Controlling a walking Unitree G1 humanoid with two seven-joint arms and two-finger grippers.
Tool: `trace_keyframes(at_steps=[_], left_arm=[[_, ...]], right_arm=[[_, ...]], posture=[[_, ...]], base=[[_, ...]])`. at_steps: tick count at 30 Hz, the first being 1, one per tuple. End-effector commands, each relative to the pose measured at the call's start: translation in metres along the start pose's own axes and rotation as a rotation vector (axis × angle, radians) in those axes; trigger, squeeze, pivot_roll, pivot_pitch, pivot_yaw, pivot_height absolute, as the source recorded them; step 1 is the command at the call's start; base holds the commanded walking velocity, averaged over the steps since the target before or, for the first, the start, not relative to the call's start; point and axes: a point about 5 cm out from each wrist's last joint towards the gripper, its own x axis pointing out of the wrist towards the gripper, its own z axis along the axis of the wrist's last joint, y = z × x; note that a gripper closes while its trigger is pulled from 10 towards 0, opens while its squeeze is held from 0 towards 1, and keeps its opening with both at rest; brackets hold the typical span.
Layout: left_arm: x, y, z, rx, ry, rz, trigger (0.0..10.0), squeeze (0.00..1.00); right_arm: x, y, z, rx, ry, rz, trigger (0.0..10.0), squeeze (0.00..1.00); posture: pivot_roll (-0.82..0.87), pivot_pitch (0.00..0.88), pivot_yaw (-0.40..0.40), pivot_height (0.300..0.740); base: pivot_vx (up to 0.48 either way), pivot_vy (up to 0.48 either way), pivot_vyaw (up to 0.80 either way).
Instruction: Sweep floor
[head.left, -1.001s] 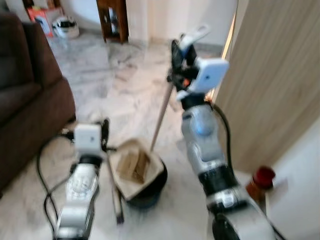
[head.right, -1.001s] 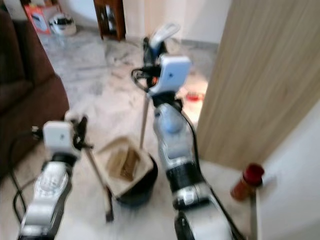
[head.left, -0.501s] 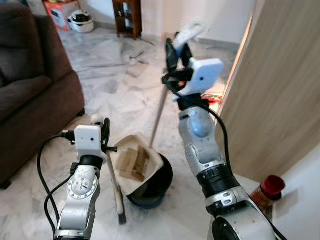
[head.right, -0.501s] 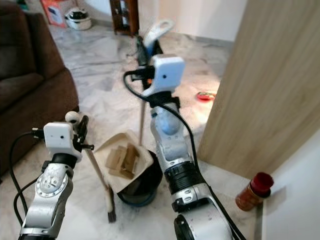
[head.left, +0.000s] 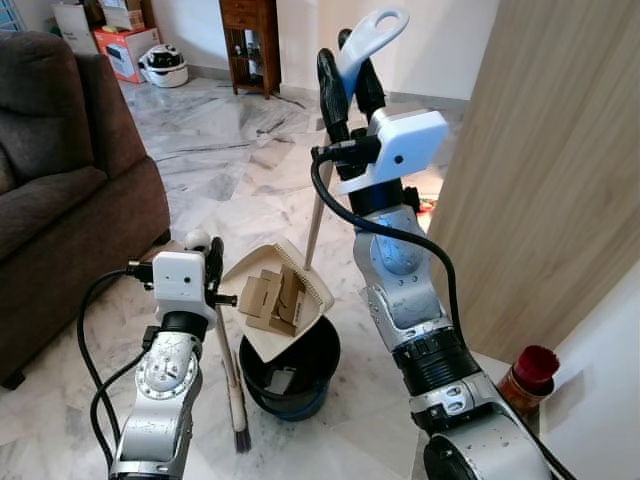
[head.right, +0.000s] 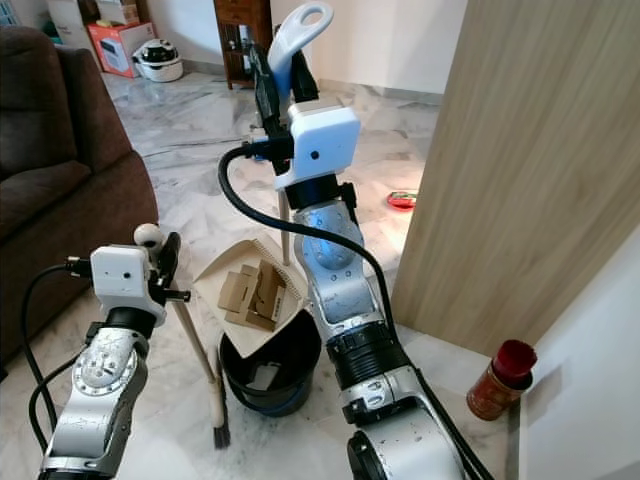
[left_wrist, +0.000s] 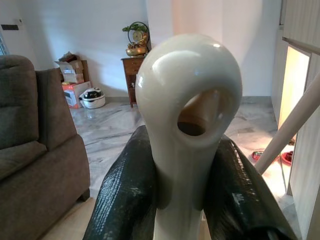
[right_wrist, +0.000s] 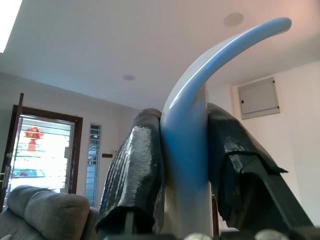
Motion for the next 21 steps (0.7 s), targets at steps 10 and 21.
trace_keyframes(at_steps=[10, 21], left_arm=[[0.0018, 0.0002, 0.0108, 0.013, -0.051, -0.004, 10.0, 0.0], [0.0018, 0.0002, 0.0108, 0.013, -0.051, -0.004, 10.0, 0.0]], right_arm=[[0.013, 0.0132, 0.0237, 0.048, -0.127, 0.006, 10.0, 0.0], [0.013, 0.0132, 0.0237, 0.048, -0.127, 0.006, 10.0, 0.0]], posture=[[0.05, 0.0, 0.032, 0.74], [0.05, 0.0, 0.032, 0.74]], base=[[0.0, 0.0, 0.0], [0.0, 0.0, 0.0]])
